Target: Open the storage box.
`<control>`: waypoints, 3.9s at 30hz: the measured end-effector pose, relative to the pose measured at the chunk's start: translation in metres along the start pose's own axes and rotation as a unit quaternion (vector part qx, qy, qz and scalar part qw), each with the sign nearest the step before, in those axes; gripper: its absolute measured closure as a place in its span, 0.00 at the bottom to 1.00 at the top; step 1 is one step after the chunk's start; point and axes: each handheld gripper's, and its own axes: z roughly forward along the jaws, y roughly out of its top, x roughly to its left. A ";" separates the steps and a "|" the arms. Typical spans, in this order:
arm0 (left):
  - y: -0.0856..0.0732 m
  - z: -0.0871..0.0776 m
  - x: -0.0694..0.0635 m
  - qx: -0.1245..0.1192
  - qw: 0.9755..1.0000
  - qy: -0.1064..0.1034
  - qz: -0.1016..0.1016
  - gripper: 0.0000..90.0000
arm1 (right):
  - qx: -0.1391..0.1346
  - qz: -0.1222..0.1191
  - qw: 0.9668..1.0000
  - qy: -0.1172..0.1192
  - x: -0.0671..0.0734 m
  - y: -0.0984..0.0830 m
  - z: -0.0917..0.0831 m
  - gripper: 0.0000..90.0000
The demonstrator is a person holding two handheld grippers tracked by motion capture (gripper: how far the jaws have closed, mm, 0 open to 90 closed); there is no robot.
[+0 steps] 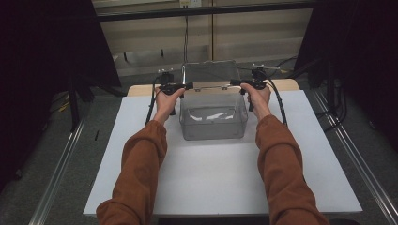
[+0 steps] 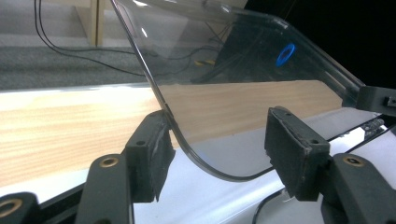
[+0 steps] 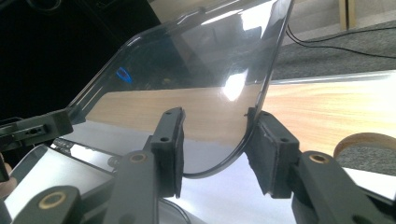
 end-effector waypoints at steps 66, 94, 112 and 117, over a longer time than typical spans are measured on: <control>-0.011 -0.037 -0.007 -0.090 0.989 0.044 0.111 0.03 | -0.098 -0.160 0.977 -0.106 0.025 -0.010 -0.034 0.05; -0.041 -0.084 -0.026 -0.140 0.979 0.032 0.145 0.02 | -0.148 -0.207 0.959 -0.127 0.051 -0.038 -0.073 0.00; -0.063 -0.118 -0.042 -0.145 0.975 0.031 0.167 0.03 | -0.166 -0.225 0.953 -0.117 0.070 -0.062 -0.106 0.00; -0.072 -0.128 -0.052 -0.151 0.974 0.021 0.168 0.03 | -0.176 -0.228 0.949 -0.127 0.067 -0.070 -0.115 0.00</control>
